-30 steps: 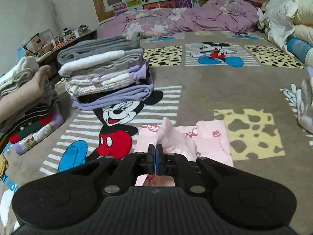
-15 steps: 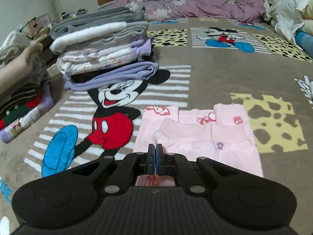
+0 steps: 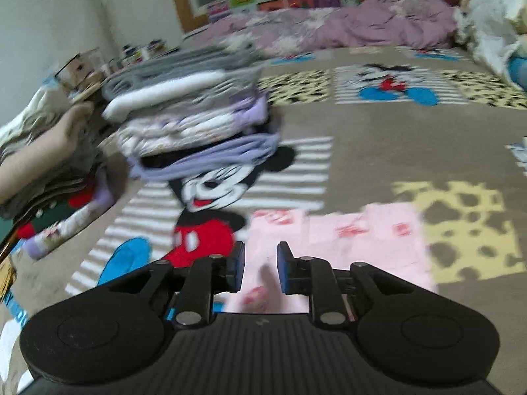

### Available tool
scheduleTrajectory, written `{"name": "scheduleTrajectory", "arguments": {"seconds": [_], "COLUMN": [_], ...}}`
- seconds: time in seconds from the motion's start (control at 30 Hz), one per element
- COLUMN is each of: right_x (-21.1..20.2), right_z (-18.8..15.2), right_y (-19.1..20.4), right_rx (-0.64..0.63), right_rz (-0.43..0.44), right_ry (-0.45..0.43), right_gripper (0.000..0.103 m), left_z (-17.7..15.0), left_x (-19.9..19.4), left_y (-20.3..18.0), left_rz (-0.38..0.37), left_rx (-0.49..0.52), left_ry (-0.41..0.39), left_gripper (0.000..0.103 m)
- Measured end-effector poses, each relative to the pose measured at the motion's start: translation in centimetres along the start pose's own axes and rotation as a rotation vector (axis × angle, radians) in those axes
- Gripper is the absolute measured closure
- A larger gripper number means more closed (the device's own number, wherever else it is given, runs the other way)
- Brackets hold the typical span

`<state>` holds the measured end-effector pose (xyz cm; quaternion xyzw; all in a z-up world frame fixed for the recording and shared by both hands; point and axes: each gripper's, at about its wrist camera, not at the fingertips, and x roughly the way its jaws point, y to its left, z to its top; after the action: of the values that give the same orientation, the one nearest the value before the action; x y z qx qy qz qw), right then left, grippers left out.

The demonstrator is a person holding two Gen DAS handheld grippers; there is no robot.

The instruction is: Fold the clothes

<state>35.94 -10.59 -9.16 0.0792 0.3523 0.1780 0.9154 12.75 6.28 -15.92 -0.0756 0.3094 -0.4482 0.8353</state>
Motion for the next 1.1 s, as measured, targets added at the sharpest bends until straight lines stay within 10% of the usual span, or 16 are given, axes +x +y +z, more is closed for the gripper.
{"name": "scheduleTrajectory", "arguments": {"seconds": [0.23,1.1], "right_x": [0.1,-1.7], "right_z": [-0.9,-0.1], "right_y": [-3.6,-2.6], "right_rx": [0.039,-0.089], "right_rz": [-0.068,0.220], "right_ry": [0.049,-0.122], "right_gripper": [0.076,0.093], "left_z": [-0.1,-0.2], "left_x": [0.0,0.4], "left_y": [0.2,0.2], "left_rz": [0.001,-0.005], "left_rx": [-0.002,-0.001], "left_ry": [0.001,0.001], "left_gripper": [0.030,0.029]}}
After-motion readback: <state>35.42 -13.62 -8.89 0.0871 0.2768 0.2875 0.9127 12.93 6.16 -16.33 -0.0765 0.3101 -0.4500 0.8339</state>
